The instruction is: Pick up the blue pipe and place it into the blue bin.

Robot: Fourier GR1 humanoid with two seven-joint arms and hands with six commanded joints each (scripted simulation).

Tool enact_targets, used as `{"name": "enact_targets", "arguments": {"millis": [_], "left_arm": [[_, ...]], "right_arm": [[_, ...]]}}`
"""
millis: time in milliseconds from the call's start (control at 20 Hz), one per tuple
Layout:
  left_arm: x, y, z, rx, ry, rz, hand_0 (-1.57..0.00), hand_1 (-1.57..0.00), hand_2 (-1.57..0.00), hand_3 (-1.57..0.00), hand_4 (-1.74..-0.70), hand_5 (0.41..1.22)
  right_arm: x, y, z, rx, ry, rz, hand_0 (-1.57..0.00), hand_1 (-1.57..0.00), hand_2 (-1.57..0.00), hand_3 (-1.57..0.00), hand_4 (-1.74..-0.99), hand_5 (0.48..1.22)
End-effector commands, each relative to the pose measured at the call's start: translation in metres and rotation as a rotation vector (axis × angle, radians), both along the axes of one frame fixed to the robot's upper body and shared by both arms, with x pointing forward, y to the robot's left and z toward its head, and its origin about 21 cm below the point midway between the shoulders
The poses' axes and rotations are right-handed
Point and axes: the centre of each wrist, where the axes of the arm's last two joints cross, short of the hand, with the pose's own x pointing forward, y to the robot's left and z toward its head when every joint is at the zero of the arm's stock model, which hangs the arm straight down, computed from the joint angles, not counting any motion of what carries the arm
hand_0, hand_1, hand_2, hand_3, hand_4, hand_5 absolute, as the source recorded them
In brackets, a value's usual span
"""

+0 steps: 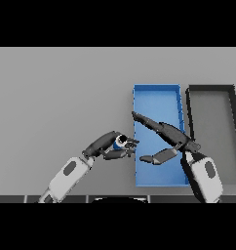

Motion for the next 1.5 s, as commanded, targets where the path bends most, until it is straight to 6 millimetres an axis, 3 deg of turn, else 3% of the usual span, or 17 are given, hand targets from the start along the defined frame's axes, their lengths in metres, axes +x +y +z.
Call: {"name": "enact_targets", "arguments": {"millis": [0, 200, 350, 550, 700, 750, 800, 850, 900, 950, 1050, 1100, 1150, 1300, 1450], "left_arm": [[-0.001, 0.001, -0.002, 0.003, -0.001, 0.006, -1.57, -1.57, -1.57, -1.44, -1.73, 1.221], [-0.001, 0.001, -0.003, -0.02, -0.008, -0.016, -1.57, -1.57, -1.57, -1.44, -1.73, 1.221], [0.002, 0.003, -0.002, -0.033, -0.013, -0.032, -1.57, -1.57, -1.57, -1.51, -1.59, 1.221], [0.005, 0.0, -0.003, -0.017, -0.017, -0.043, -1.57, -1.57, -1.57, -1.54, -1.51, 1.221], [0.004, 0.003, -0.006, -0.014, -0.013, -0.031, -1.57, -1.57, -1.57, -1.56, -1.47, 1.221], [0.007, 0.006, -0.005, -0.013, -0.004, -0.021, -1.57, -1.57, -1.57, -1.56, -1.52, 1.221], [0.006, 0.003, -0.002, -0.019, -0.016, -0.035, -1.57, -1.57, -1.57, -1.28, -1.57, 1.221], [0.007, 0.003, -0.002, 0.043, -0.029, -0.013, -1.57, -1.57, -1.57, -1.19, -1.6, 1.221], [0.006, 0.004, 0.0, 0.104, -0.047, -0.016, -1.57, -1.53, -1.57, -1.12, -1.63, 1.221], [0.004, 0.006, 0.001, 0.089, -0.053, -0.011, -1.57, -1.54, -1.57, -1.12, -1.65, 1.221], [0.003, 0.001, -0.002, 0.043, -0.058, -0.011, -1.57, -1.55, -1.57, -1.28, -1.68, 1.221], [0.005, 0.001, -0.001, 0.022, -0.053, -0.019, -1.57, -1.55, -1.57, -1.34, -1.69, 1.221], [0.004, 0.002, -0.002, 0.003, -0.037, -0.021, -1.57, -1.56, -1.57, -1.39, -1.7, 1.221], [0.003, 0.002, -0.001, -0.004, -0.013, -0.029, -1.57, -1.56, -1.57, -1.48, -1.72, 1.221], [0.003, 0.002, -0.002, 0.013, -0.01, -0.021, -1.57, -1.57, -1.57, -1.52, -1.73, 1.221]], "right_arm": [[0.0, 0.007, 0.004, -0.021, -0.001, 0.03, 0.0, 0.0, 0.0, 0.0, -1.328, 0.486], [0.006, 0.033, 0.012, -0.068, -0.036, 0.13, 0.0, 0.0, 0.0, 0.0, -1.307, 0.497], [0.015, 0.053, 0.019, -0.099, -0.067, 0.179, 0.0, 0.0, 0.0, 0.0, -1.256, 0.517], [0.021, 0.079, 0.023, -0.14, -0.054, 0.21, 0.0, 0.0, 0.0, 0.0, -1.218, 0.509], [0.03, 0.092, 0.024, -0.159, -0.029, 0.244, 0.0, 0.0, -0.01, 0.0, -1.21, 0.498], [0.032, 0.096, 0.024, -0.157, -0.025, 0.258, -0.02, -0.03, -0.05, -0.03, -1.236, 0.493], [0.034, 0.101, 0.024, -0.16, -0.033, 0.279, -0.11, -0.14, -0.16, -0.12, -1.291, 0.483], [0.035, 0.102, 0.025, -0.172, -0.035, 0.285, -0.26, -0.3, -0.31, -0.25, -1.348, 0.477], [0.037, 0.105, 0.027, -0.187, -0.043, 0.294, -0.47, -0.49, -0.49, -0.52, -1.365, 0.477], [0.036, 0.111, 0.029, -0.171, -0.058, 0.32, -0.69, -0.7, -0.71, -0.66, -1.433, 0.486], [0.036, 0.115, 0.029, -0.127, -0.052, 0.345, -1.01, -1.02, -1.02, -0.88, -1.527, 0.57], [0.036, 0.119, 0.028, -0.101, -0.033, 0.353, -1.12, -1.13, -1.13, -1.02, -1.498, 0.638], [0.038, 0.119, 0.026, -0.084, -0.027, 0.358, -1.21, -1.22, -1.22, -1.13, -1.474, 0.755], [0.033, 0.117, 0.024, -0.071, -0.086, 0.366, -1.39, -1.39, -1.39, -1.34, -1.438, 0.982], [0.032, 0.117, 0.021, -0.084, -0.117, 0.383, -1.48, -1.48, -1.48, -1.45, -1.445, 1.099]]}}
